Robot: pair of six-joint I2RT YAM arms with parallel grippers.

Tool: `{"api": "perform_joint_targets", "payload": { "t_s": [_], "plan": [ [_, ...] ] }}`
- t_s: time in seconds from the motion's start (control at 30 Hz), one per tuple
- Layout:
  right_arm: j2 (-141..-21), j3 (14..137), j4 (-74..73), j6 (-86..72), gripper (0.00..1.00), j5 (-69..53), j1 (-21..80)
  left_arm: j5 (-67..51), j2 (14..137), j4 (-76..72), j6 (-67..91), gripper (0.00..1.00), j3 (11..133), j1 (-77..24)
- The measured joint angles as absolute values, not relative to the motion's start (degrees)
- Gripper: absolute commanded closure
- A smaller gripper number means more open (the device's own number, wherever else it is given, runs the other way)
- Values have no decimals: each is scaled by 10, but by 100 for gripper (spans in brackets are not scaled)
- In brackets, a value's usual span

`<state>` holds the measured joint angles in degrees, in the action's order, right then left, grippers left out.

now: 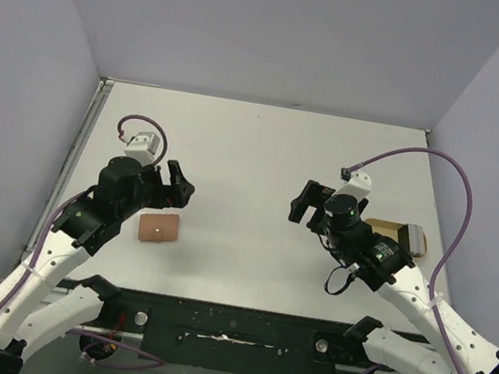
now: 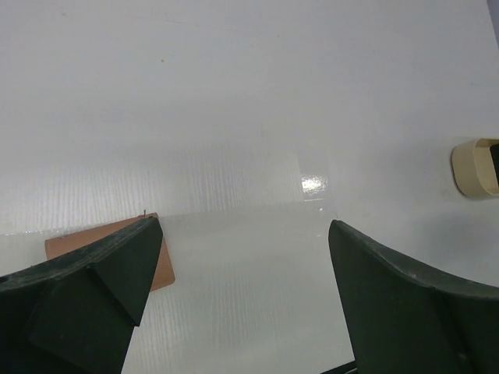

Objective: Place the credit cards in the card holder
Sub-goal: Move the card holder to the center of the board.

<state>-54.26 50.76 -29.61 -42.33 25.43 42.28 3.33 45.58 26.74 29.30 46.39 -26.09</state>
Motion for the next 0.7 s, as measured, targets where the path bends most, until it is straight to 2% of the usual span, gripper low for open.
{"api": "perform_joint_targets", "payload": {
  "t_s": [0.43,0.6,0.7],
  "plan": [
    [-543,508,-296,-423,2,254,423,122,540,279,336,11,463,-241],
    [-542,505,-288,-423,2,249,423,117,571,270,380,16,429,-168],
    [-541,498,-279,-423,2,242,422,96,589,263,416,17,397,-86]
  ]
}}
